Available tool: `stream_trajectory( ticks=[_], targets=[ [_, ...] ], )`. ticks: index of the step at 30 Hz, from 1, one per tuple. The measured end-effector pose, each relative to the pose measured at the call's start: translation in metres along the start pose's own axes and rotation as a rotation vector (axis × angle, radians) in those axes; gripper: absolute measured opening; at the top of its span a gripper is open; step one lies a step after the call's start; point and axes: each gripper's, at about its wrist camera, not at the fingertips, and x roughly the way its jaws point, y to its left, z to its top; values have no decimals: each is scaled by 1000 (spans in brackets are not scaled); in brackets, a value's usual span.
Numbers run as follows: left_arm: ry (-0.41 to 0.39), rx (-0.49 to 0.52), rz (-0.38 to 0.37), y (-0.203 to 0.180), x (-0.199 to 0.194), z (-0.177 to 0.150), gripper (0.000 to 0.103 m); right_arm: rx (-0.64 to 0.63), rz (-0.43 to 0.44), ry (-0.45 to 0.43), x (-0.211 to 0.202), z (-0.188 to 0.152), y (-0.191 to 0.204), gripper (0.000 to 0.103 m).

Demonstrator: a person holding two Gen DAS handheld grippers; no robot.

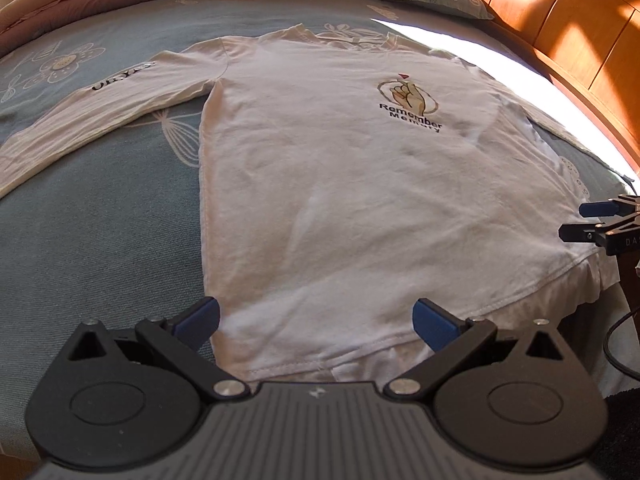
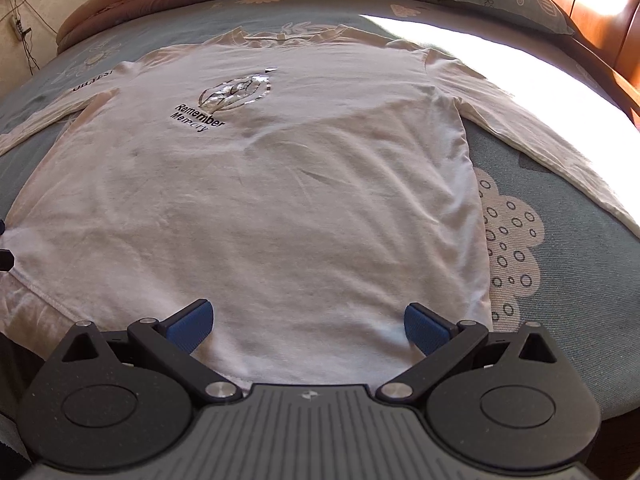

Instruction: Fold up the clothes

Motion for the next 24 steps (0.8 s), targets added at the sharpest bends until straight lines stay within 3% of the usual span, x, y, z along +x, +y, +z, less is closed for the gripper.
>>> stream_trajectory(
  ticks=[5,9,12,18,21,24],
  targets=[
    [-40,-12,3,-9,-6,12,102,-46,89,-103,-4,20,12,103],
    [-37,-2,27,-22,0,17,102,-110,141,-136,19,34,27,103],
    [-34,1,46,-30,2,14,102,-63,88,-115,32,30,14,103],
    [-13,-41,42,-30,9,14,102,82,-13,-119,16,8,-36,103],
    [-11,-35,60,-32,10,19,102,155,6,-145,9,18,-48,103],
    [-26,-30,62,-35,7,24,102,150,46,-193,17,42,-41,103]
  ],
)
